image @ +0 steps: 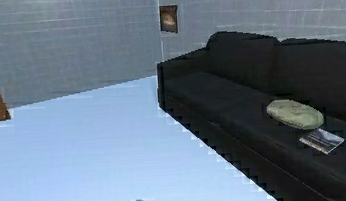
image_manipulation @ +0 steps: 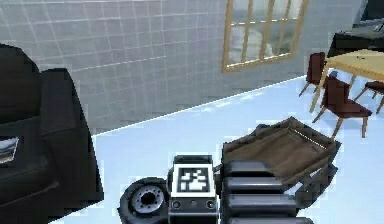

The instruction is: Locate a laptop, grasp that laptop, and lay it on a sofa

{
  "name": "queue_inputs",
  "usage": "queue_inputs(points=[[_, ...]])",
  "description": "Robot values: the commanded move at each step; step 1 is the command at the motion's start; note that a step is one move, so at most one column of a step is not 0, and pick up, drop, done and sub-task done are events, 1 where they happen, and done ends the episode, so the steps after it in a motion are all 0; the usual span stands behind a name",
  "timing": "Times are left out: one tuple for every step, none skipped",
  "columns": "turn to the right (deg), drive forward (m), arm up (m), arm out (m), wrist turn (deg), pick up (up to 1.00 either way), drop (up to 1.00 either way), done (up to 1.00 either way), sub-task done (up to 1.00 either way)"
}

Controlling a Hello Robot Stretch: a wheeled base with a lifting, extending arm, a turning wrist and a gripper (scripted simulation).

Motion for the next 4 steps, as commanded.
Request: queue_inputs(points=[[0.0, 1.0, 0.0, 0.0, 0.0, 0.0, 0.0, 0.0, 0.0], [0.0, 0.4, 0.0, 0.0, 0.0, 0.0, 0.0, 0.0, 0.0], [-45.0, 0.0, 0.0, 0.0, 0.0, 0.0, 0.0, 0.0, 0.0], [-45.0, 0.0, 0.0, 0.0, 0.0, 0.0, 0.0, 0.0, 0.0]])
